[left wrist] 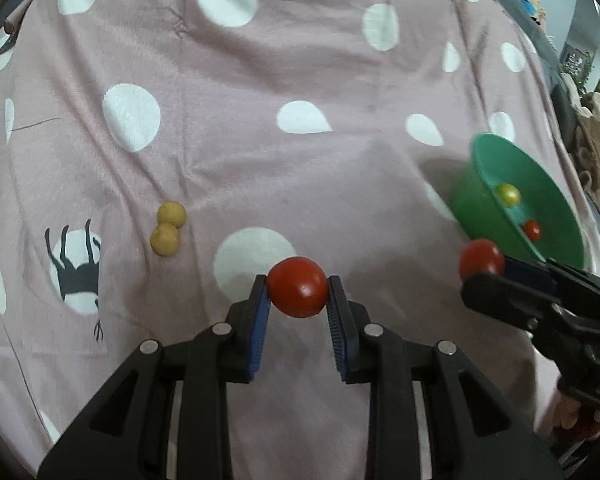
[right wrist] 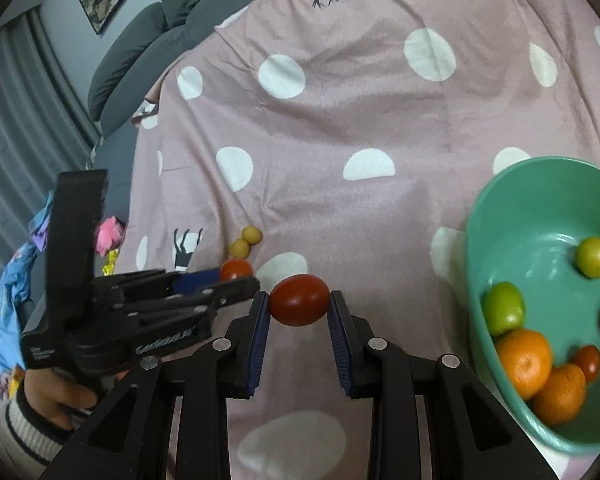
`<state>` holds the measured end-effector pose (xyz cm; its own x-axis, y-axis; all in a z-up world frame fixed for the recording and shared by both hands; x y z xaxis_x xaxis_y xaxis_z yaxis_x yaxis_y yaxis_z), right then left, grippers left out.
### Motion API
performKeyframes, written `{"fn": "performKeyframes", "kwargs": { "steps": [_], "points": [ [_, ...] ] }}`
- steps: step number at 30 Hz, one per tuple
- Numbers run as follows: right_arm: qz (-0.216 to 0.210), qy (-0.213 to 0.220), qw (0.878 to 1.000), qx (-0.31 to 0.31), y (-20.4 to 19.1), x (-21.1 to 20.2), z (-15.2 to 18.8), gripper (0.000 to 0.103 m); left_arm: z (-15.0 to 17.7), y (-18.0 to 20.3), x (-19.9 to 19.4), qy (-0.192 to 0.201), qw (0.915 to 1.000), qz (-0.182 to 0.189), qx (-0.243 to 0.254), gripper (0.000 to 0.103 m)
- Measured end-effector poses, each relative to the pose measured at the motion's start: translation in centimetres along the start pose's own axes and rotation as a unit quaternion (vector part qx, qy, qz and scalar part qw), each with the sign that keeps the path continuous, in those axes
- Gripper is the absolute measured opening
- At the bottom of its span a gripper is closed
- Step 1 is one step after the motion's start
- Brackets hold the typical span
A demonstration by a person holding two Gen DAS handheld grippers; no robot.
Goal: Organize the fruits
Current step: 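Carry both red tomatoes over the green bowl and open both tools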
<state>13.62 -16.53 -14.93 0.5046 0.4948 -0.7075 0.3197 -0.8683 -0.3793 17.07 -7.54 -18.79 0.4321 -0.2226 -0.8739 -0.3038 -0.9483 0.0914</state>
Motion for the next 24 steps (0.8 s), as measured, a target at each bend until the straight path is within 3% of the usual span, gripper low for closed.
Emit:
{"fn": "performKeyframes", "kwargs": {
  "steps": [9,24],
  "points": [
    [0.020,0.031,0.999,0.018,1.0,-4.6,0.7,0.031,0.8,4.9,-3.3,0.020,0.9991,0.022,0.032,0.028],
    [0.071,0.081,0.991,0.077,7.4,-10.4,1.6,0.031,-2.7,15.1,-4.0,0.042,0.9891,0.066,0.125,0.028]
  ]
}}
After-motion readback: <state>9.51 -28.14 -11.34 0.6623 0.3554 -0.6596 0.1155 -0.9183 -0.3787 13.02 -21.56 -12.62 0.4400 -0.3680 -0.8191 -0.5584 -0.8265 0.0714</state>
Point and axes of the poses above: each gripper's, at about its wrist camera, not at the fingertips, and x roughly the way its jaws point, y to its right, z to its underside, the point moved 10 cm from there along x, roughly the way its jaws point, and after that the axes turned 9 degrees about -y, right-handed, at the moved point
